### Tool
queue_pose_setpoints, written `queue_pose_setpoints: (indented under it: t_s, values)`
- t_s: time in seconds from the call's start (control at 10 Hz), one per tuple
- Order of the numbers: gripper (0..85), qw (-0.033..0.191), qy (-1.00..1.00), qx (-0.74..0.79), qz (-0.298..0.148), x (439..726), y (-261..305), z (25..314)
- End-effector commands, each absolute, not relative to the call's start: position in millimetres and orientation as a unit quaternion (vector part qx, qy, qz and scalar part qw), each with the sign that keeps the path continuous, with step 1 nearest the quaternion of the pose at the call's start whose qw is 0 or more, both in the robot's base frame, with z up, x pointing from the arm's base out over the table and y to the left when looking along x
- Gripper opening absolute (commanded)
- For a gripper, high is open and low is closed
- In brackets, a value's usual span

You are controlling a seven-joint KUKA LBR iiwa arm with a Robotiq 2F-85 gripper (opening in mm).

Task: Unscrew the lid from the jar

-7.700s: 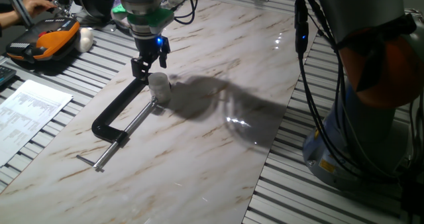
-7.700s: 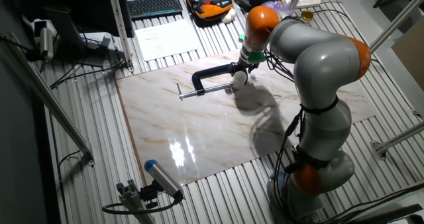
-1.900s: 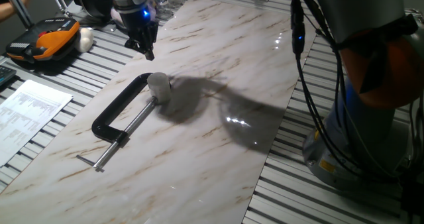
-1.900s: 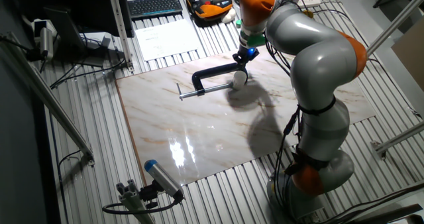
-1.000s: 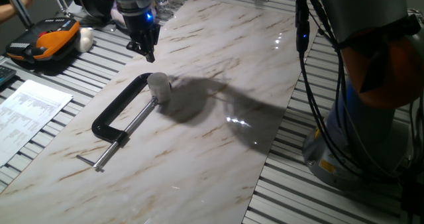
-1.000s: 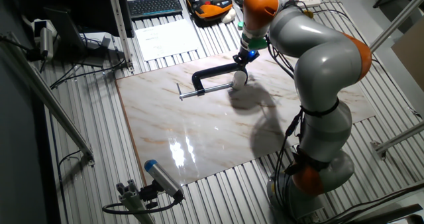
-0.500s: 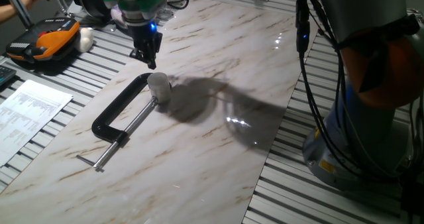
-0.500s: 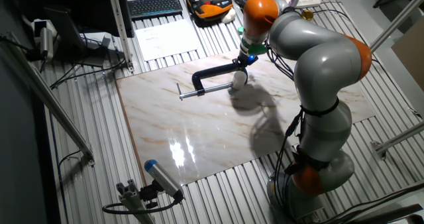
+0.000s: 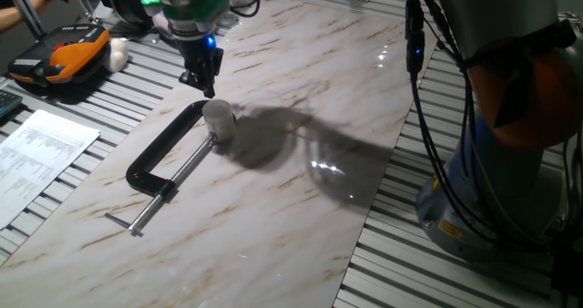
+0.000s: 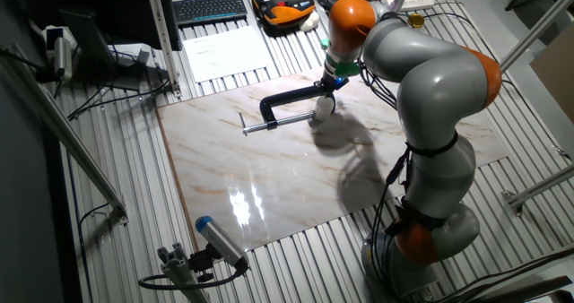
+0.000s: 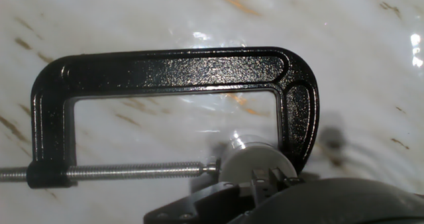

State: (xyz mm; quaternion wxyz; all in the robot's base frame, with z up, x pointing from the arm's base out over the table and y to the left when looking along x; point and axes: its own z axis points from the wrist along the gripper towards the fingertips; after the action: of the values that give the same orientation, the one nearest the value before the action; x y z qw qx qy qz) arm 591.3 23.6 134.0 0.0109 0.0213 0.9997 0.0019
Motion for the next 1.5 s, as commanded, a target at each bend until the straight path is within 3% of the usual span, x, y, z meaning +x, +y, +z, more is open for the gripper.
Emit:
queue_pose_setpoints:
  t_s: [0.0,0.1,0.2,0.3,0.4,0.5,0.6,0.8,1.4]
  values:
    - [17.0,0.011,1.000,0.022,0.003,591.1,23.5,133.5]
    - [17.0,0.012,1.000,0.026,0.006,590.8,23.3,133.5]
    - [34.0,0.009,1.000,0.028,0.008,591.3,23.4,133.1]
    - [17.0,0.004,1.000,0.023,0.008,591.6,23.4,132.7]
    - [17.0,0.000,1.000,0.017,0.008,591.4,23.4,132.6]
    - [34.0,0.002,1.000,0.018,0.008,591.0,23.4,132.2]
    - [34.0,0.009,1.000,0.019,0.005,590.8,23.5,131.3]
    - [68.0,0.021,0.999,0.028,0.006,590.5,23.6,127.9]
    - [68.0,0.018,0.999,0.037,0.002,591.8,23.4,114.3]
